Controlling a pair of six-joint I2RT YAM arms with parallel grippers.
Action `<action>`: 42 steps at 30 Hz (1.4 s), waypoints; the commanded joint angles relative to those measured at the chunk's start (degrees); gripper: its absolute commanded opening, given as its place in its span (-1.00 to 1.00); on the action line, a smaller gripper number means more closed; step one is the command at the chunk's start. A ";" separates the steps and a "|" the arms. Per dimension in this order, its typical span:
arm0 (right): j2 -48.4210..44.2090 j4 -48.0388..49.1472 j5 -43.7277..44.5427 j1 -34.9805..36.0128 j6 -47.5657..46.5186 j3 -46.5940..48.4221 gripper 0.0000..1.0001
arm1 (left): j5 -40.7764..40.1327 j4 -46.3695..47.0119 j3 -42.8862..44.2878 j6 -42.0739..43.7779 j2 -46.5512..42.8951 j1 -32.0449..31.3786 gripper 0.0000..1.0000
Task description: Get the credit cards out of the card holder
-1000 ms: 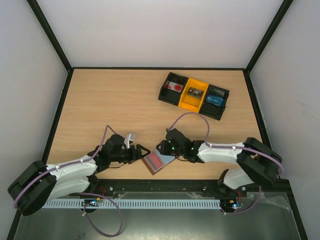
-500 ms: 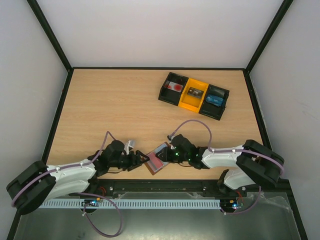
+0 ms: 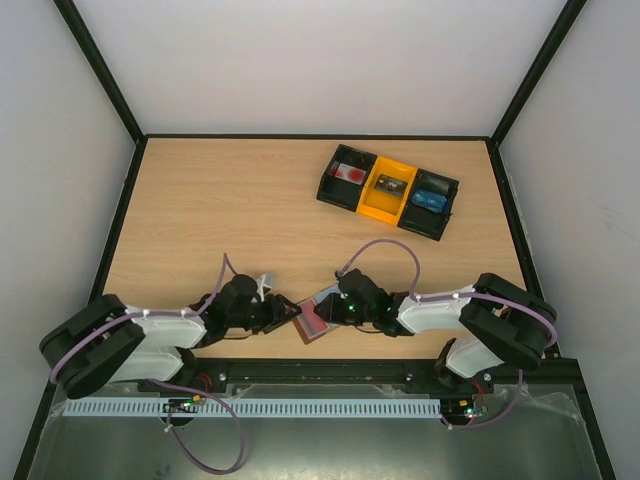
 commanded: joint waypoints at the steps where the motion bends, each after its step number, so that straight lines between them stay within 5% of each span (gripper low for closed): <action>1: 0.41 1.20 3.42 0.34 2.70 0.28 -0.60 | 1.30 5.74 1.10 -0.05 5.79 0.75 -0.09; 8: 1.00 11.07 4.82 0.53 8.78 -2.56 -0.58 | 3.47 1.59 5.93 6.30 9.70 6.61 -0.28; 15: -0.32 8.81 5.43 2.42 8.01 -0.63 -0.51 | 5.39 -6.19 4.63 13.05 2.86 18.30 -0.34; 21: -2.90 -8.31 12.45 2.77 -0.49 4.84 -0.43 | 7.06 -9.45 4.10 13.59 -3.16 19.63 -0.09; 25: -2.97 -11.61 13.07 2.79 -2.46 3.98 -0.44 | 9.46 -8.63 2.76 11.86 -6.25 18.81 0.03; 35: -1.98 -8.35 11.30 4.70 0.24 0.48 -0.42 | 11.87 -16.81 1.38 14.12 -15.28 18.64 0.26; 42: 5.05 3.76 8.65 9.11 9.15 3.53 -0.41 | 13.84 -22.59 1.37 16.90 -18.05 18.56 0.29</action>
